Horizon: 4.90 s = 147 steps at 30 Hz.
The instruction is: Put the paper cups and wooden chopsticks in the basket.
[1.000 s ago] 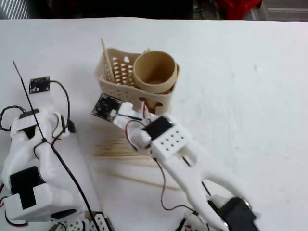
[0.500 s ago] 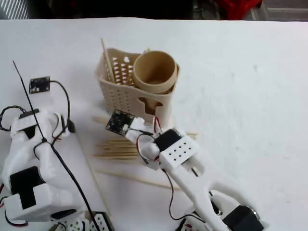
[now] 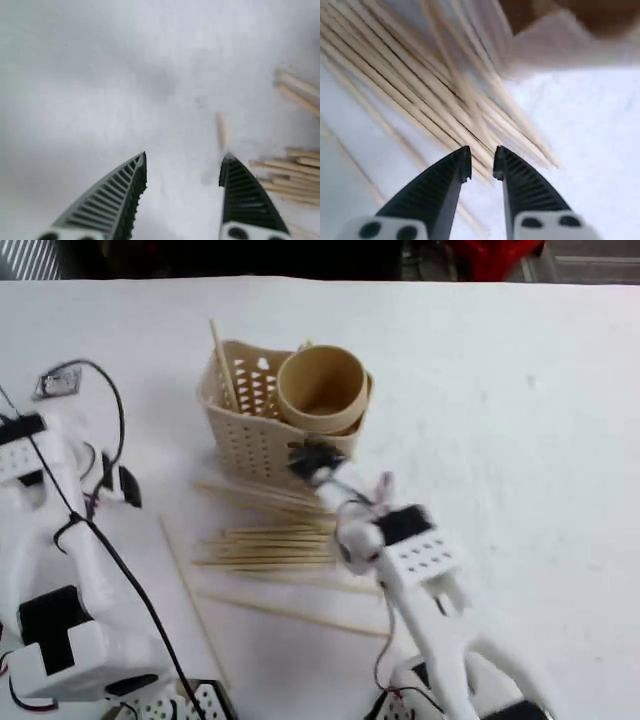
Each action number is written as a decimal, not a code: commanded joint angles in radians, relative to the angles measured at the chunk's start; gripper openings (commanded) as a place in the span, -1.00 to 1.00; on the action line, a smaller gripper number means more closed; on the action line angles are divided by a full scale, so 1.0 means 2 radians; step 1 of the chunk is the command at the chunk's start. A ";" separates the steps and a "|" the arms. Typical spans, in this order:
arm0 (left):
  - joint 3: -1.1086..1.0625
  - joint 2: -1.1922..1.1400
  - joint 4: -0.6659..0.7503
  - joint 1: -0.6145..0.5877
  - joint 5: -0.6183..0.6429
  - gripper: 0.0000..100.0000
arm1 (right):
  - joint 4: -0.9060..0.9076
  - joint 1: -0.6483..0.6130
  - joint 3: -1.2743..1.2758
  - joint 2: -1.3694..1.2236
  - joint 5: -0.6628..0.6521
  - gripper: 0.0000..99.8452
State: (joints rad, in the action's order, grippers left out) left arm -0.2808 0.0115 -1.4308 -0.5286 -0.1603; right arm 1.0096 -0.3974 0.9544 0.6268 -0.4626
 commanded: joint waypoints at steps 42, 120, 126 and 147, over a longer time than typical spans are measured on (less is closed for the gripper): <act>0.017 0.003 0.152 0.111 0.118 -0.95 | 0.026 0.173 0.317 0.415 -0.115 -0.84; -0.179 -0.001 0.400 0.038 0.111 -0.68 | 0.105 -0.022 0.140 0.283 -0.161 -0.84; -0.180 -0.001 0.420 0.012 0.111 -0.68 | 0.087 -0.162 0.016 0.076 -0.120 -0.84; 0.027 -0.186 0.252 -0.009 0.114 -0.69 | -0.042 -0.282 -0.082 -0.231 -0.124 -0.72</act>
State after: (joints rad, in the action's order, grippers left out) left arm -0.2746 -0.3460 -0.9137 -0.5286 0.0760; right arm 0.9298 -0.9421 0.8209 0.1634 -0.7188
